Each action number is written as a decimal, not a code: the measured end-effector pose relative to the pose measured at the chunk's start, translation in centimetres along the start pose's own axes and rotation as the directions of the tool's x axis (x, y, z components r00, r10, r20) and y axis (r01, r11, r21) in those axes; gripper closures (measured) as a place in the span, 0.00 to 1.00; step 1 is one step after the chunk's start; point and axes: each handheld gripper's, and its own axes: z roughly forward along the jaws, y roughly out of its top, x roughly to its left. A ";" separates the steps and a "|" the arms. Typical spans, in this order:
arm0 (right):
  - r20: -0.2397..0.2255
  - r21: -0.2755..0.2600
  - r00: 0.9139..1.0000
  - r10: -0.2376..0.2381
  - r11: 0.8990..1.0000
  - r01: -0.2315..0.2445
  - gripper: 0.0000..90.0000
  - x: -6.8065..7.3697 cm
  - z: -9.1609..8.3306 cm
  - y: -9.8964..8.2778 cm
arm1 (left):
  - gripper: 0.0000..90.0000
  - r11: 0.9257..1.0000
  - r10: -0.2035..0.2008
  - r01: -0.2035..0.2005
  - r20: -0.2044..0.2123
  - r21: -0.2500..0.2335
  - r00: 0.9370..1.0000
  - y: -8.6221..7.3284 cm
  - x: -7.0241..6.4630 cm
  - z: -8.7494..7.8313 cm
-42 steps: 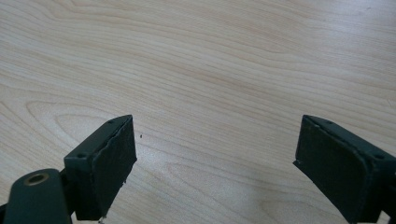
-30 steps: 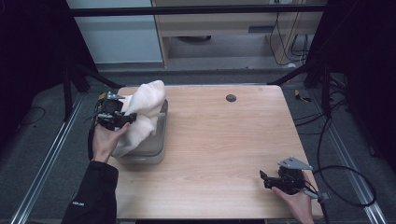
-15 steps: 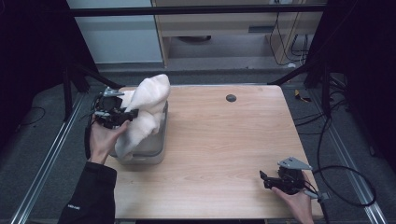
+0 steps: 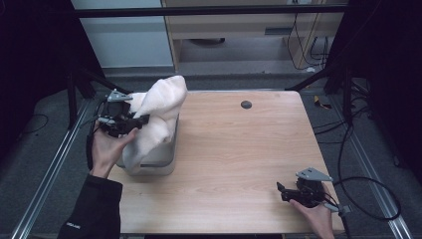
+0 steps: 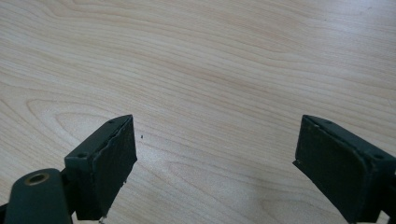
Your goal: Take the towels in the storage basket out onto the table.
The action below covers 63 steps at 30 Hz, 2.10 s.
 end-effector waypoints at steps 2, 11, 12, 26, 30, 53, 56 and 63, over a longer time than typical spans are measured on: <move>0.005 -0.007 1.000 0.000 1.000 0.000 0.14 0.0 0.0 0.0 | 0.78 1.000 0.011 -0.011 0.008 0.002 1.000 0.1 -0.3 -0.2; -0.001 -0.006 1.000 0.010 1.000 -0.010 0.14 0.0 -0.1 0.0 | 0.78 0.999 0.038 -0.038 0.045 -0.009 0.998 0.6 -1.6 -1.0; -0.001 -0.007 1.000 0.009 1.000 -0.009 0.14 0.0 -0.1 0.0 | 0.78 0.999 0.042 -0.042 0.052 -0.011 0.998 0.6 -1.8 -1.0; 0.004 -0.013 1.000 0.007 1.000 -0.007 0.14 -0.1 -0.2 0.0 | 0.78 0.995 0.099 -0.099 0.092 0.001 0.991 1.6 -4.3 -1.3; 0.003 -0.013 1.000 0.007 1.000 -0.007 0.14 -0.1 -0.2 0.0 | 0.78 0.993 0.118 -0.119 0.101 0.008 0.988 1.9 -4.9 -1.3; 0.002 -0.015 1.000 0.005 1.000 -0.005 0.14 -0.2 -0.3 0.0 | 0.78 0.980 0.193 -0.198 0.182 0.008 0.964 3.6 -9.6 -0.1; 0.001 -0.015 1.000 0.010 1.000 -0.010 0.14 -0.1 -0.3 0.1 | 0.78 0.979 0.200 -0.205 0.195 0.009 0.960 3.8 -10.2 0.2; 0.005 -0.019 1.000 0.003 1.000 -0.003 0.14 -0.2 -0.4 0.1 | 0.78 0.974 0.217 -0.226 0.214 0.017 0.952 4.0 -11.6 1.0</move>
